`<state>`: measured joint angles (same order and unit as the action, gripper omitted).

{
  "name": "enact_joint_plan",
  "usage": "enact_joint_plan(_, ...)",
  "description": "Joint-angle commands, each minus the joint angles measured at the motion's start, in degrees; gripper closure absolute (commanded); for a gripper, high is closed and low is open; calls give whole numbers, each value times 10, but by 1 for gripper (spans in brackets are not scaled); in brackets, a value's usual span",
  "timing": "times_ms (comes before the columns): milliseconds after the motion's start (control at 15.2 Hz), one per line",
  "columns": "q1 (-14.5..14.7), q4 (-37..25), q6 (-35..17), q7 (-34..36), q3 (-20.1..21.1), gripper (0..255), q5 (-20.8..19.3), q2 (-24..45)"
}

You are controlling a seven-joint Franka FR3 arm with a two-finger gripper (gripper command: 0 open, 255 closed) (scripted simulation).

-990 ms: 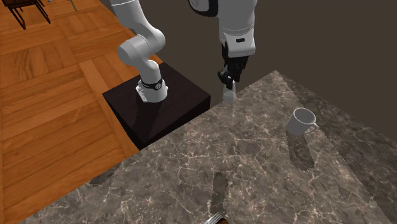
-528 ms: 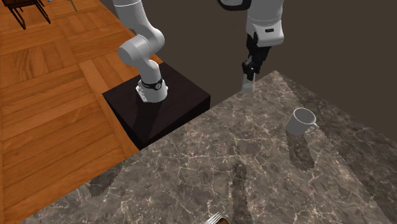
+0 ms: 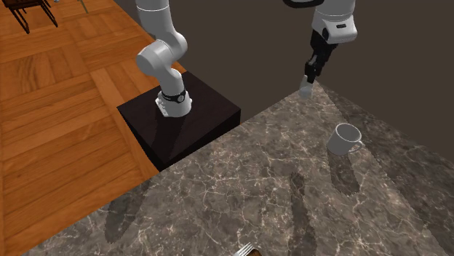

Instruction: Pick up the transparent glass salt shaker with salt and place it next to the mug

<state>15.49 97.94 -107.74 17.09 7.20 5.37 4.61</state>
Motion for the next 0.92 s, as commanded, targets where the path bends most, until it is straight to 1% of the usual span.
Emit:
enact_joint_plan(0,14,-43,9,27,11,255,-8,32)
enact_joint_plan(264,43,-137,29,74,26,255,-27,103)
enact_joint_plan(462,69,-229,55,108,34,255,-44,167)
enact_joint_plan(858,68,-176,7,105,33,255,-43,163)
